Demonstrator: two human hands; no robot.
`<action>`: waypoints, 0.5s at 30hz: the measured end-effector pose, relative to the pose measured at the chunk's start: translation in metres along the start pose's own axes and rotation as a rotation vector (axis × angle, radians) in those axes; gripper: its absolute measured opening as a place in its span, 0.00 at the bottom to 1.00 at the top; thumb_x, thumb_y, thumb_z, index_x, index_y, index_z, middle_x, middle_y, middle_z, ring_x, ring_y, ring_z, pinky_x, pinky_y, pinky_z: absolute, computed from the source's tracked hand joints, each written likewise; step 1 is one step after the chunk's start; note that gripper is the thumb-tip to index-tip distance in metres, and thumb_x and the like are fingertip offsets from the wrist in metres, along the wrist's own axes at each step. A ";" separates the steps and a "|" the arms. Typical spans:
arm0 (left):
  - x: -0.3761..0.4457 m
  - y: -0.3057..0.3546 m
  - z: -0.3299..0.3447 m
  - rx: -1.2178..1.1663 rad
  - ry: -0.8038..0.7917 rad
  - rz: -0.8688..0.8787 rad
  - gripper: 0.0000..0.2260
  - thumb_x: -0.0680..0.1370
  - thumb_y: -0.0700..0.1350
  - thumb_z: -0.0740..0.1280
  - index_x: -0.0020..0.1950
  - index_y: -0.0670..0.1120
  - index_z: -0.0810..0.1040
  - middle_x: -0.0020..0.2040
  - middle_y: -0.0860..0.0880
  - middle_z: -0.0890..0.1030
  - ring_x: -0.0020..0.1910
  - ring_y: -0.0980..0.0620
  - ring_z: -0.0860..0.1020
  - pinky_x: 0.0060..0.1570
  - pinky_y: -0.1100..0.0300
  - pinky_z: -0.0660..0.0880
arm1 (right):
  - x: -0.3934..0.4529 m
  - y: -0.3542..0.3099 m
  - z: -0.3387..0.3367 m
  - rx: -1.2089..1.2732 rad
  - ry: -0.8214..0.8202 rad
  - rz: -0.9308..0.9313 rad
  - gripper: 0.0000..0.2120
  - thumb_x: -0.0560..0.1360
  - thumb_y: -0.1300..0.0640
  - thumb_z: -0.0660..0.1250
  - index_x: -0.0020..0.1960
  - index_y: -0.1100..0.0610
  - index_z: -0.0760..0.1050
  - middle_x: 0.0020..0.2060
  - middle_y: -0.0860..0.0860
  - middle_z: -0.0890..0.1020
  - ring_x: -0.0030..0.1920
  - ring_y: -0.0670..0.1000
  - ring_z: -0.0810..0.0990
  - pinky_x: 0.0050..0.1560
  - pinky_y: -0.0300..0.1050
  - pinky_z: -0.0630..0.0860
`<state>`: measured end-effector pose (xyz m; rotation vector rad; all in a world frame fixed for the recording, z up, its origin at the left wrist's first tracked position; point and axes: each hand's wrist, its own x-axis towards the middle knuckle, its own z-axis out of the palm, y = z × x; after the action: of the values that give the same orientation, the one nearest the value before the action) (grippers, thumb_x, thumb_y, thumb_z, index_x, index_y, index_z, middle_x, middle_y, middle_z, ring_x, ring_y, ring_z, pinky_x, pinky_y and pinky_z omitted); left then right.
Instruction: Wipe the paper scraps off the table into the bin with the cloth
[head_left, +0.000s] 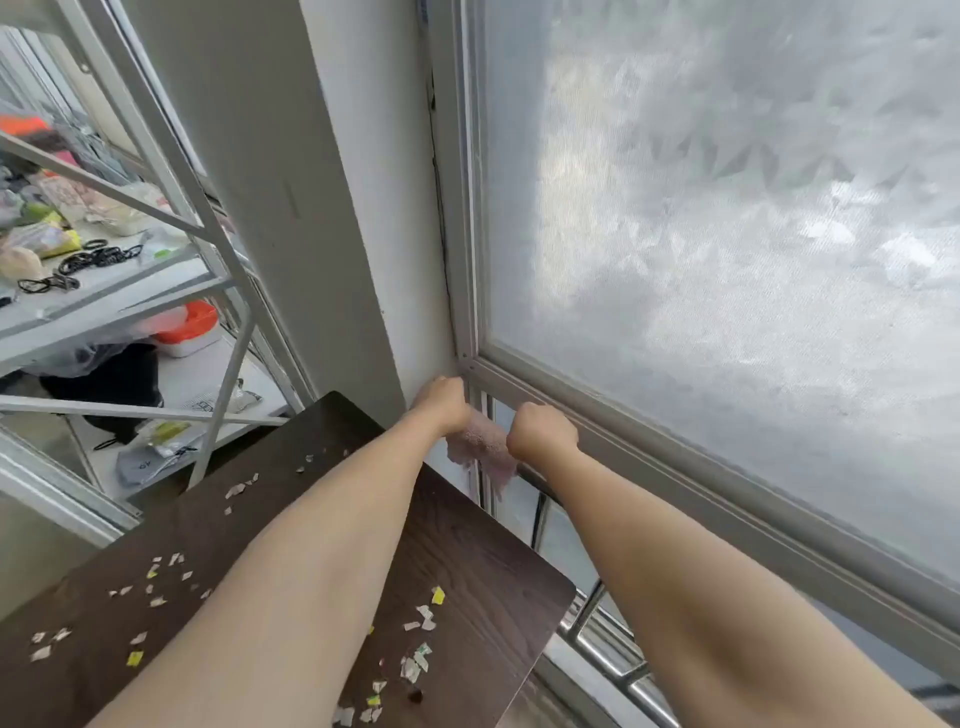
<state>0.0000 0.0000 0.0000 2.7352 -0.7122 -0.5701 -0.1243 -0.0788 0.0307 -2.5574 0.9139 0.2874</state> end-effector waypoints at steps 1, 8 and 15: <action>0.004 0.001 0.002 0.007 0.018 -0.030 0.22 0.75 0.42 0.62 0.69 0.40 0.68 0.68 0.39 0.69 0.65 0.39 0.70 0.64 0.48 0.69 | 0.002 0.001 0.001 -0.028 -0.012 0.020 0.15 0.74 0.65 0.59 0.59 0.62 0.74 0.57 0.58 0.79 0.54 0.59 0.79 0.43 0.49 0.72; 0.014 0.010 0.014 0.086 0.123 -0.134 0.15 0.74 0.41 0.64 0.60 0.39 0.74 0.63 0.38 0.71 0.61 0.37 0.72 0.59 0.48 0.72 | 0.018 0.005 0.015 -0.105 0.024 0.041 0.15 0.75 0.61 0.61 0.61 0.59 0.74 0.57 0.56 0.80 0.57 0.58 0.79 0.43 0.48 0.71; 0.018 -0.001 0.017 -0.009 0.167 -0.160 0.14 0.75 0.46 0.64 0.57 0.39 0.76 0.59 0.40 0.77 0.58 0.39 0.76 0.55 0.49 0.75 | 0.031 0.003 0.013 0.005 -0.002 -0.020 0.15 0.78 0.57 0.60 0.61 0.62 0.72 0.59 0.58 0.78 0.59 0.60 0.78 0.51 0.52 0.75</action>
<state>0.0076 -0.0110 -0.0208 2.8063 -0.4527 -0.3705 -0.1029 -0.0925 0.0077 -2.5596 0.8863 0.2807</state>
